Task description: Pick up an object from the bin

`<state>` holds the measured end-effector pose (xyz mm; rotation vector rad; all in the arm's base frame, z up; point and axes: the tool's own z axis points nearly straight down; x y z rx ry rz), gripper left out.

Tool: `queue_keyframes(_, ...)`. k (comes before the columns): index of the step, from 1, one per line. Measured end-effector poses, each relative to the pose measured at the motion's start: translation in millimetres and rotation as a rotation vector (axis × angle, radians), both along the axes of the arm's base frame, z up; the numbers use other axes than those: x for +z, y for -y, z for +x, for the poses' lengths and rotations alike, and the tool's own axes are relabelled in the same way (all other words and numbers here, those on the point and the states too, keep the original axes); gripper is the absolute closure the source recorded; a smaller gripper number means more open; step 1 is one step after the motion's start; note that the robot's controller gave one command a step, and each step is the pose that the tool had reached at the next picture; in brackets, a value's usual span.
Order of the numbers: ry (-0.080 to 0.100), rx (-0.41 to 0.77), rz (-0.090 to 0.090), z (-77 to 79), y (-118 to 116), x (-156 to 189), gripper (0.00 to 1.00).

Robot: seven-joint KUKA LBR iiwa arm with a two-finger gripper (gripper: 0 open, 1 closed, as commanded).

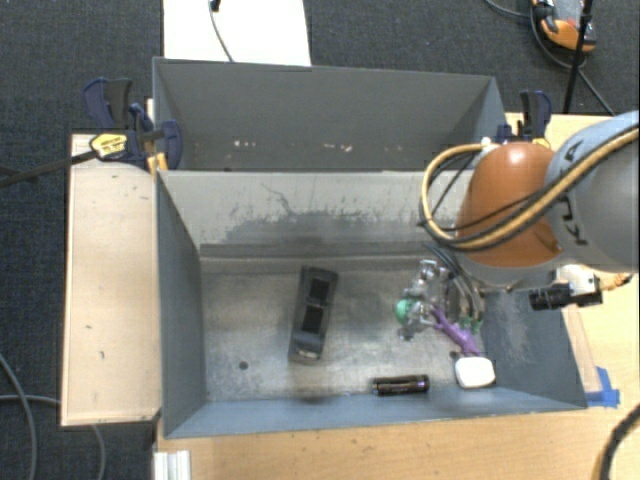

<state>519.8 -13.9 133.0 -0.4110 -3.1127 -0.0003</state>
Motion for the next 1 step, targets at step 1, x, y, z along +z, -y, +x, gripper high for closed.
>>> queue_keyframes(1, 0.003, 0.001, 0.000, 0.9, 0.0, 16.0, 1.00)
